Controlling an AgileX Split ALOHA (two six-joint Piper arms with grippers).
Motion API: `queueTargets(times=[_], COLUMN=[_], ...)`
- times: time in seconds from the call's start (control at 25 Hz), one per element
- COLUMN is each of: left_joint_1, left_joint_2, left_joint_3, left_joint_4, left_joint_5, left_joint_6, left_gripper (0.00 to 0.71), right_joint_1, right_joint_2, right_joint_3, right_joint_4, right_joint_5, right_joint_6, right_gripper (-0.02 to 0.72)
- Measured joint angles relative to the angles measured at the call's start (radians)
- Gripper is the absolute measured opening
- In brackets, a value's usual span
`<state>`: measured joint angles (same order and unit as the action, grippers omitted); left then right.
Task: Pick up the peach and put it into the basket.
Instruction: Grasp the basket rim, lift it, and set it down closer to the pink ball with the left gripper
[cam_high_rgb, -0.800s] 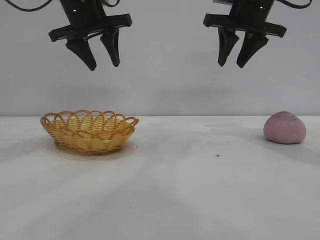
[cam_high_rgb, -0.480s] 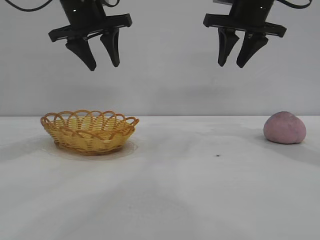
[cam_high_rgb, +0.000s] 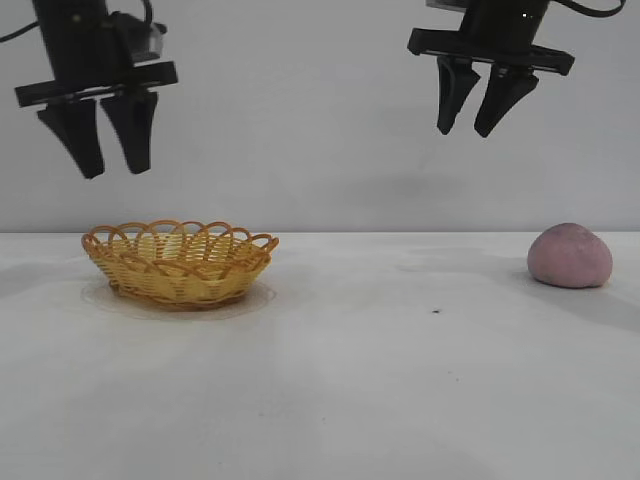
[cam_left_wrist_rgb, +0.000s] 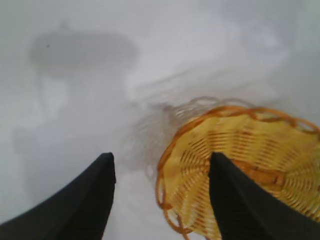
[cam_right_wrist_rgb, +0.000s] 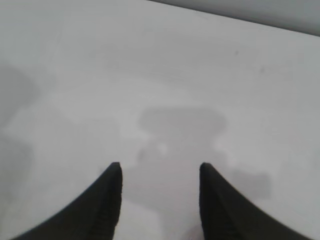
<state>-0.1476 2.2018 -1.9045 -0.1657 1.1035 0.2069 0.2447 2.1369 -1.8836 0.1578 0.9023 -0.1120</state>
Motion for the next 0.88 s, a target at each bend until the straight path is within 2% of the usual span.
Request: queueTargets(times=[0.4,0.56,0.64,0.68,0.72,0.88], left_joint_1=[0.0,0.0,0.0,0.0,0.002,0.006], left_joint_2=[0.123,0.143,0.141,0.137,0.131,0.035], left_joint_3=[-0.002,0.011,0.018,0.025,0.035,0.15], left_joint_4=[-0.049,-0.1,-0.136,-0.155,-0.169,-0.287], left_joint_5=[0.011,0.027,0.037,0.038,0.036,-0.057], left_joint_6=[0.013,0.059,0.065,0.065,0.065,0.059], left_gripper=[0.404,0.096,0.045,0.061,0.0,0.0], right_joint_1=[0.0,0.0,0.0,0.0,0.0,0.0], right_joint_2=[0.0,0.0,0.0,0.0,0.0,0.0], right_joint_3=[0.0,0.0,0.0,0.0,0.0,0.0], right_joint_4=[0.0,0.0,-0.002,-0.004,-0.003,-0.006], right_joint_5=[0.0,-0.002,-0.002,-0.002,-0.002,0.008], right_joint_6=[0.0,0.0,0.0,0.0,0.0,0.0], right_gripper=[0.337,0.337,0.337,0.337,0.337,0.337])
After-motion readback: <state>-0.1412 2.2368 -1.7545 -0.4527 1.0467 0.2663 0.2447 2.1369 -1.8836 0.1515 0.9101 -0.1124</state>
